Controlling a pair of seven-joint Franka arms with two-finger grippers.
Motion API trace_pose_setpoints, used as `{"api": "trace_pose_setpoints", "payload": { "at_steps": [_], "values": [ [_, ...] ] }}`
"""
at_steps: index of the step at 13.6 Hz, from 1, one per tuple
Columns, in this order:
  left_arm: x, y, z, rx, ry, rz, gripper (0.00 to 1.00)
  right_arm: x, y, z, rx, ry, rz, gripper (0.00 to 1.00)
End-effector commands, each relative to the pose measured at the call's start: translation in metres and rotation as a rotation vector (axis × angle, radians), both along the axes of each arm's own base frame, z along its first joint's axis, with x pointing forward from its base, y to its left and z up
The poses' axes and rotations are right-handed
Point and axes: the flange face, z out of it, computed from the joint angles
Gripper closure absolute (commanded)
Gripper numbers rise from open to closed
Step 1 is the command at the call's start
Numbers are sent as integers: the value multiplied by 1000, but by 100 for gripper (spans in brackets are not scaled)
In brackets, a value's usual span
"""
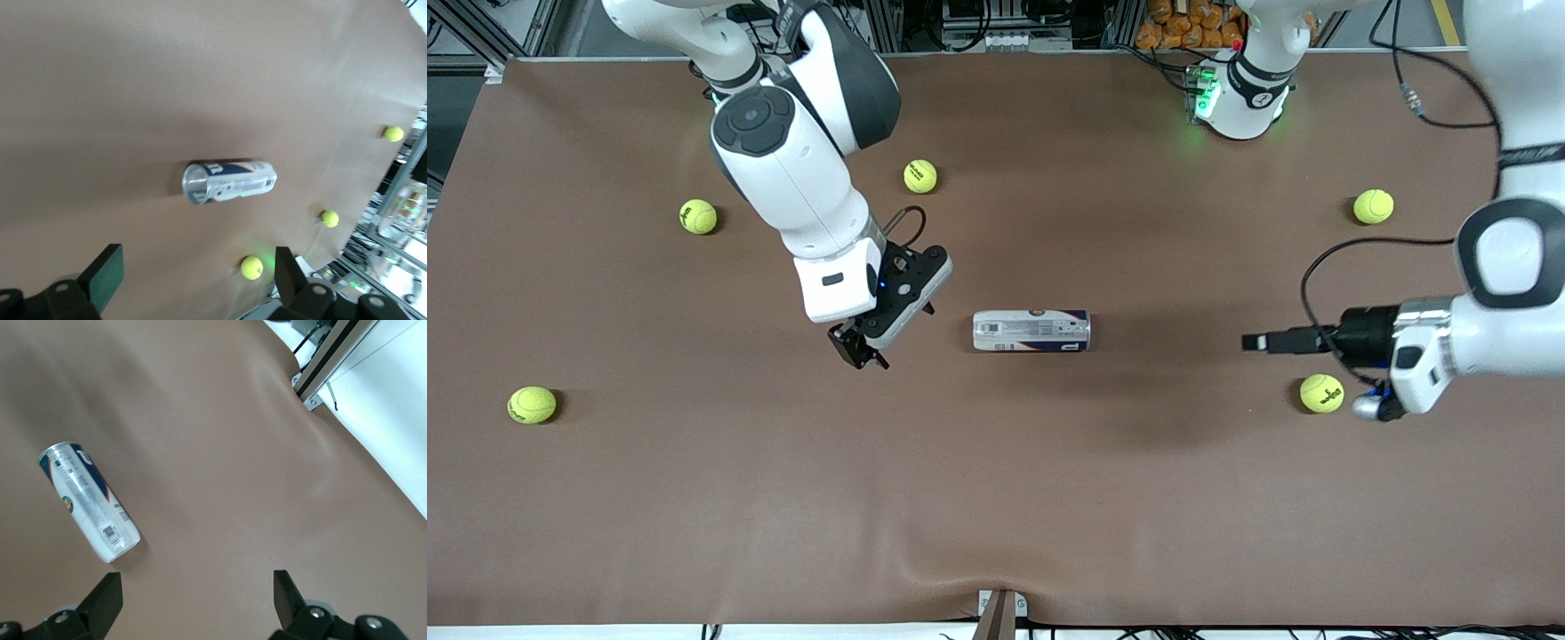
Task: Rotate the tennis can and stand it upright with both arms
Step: 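Grasp the can's open end with the left gripper while the right withdraws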
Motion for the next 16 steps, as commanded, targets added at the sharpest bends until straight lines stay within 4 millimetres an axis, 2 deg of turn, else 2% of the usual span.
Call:
{"api": "trace_pose_setpoints", "payload": {
  "at_steps": [1,2,4,7,9,11,13,16],
  "values": [
    [11,-20,-43,-93,-29,1,0,-3,-19,14,15,20,-40,0],
    [11,-33,-56,-156,-35,17,0,3,-34,16,20,34,-95,0],
    [7,-63,-64,-237,-44,46,0,3,-61,25,7,105,-206,0],
    [-7,-108,-89,-180,-71,51,0,1,-88,35,-9,169,-315,0],
    [-21,-116,-115,-156,-113,18,0,8,-115,39,-12,186,-358,0],
    [-38,-113,-143,-153,-143,-22,0,9,-127,40,-24,207,-375,0],
    [-45,-120,-151,-185,-146,1,0,10,-144,45,-27,214,-399,0],
    [-54,-155,-165,-202,-137,21,0,18,-168,46,-23,217,-437,0]
  ]
}}
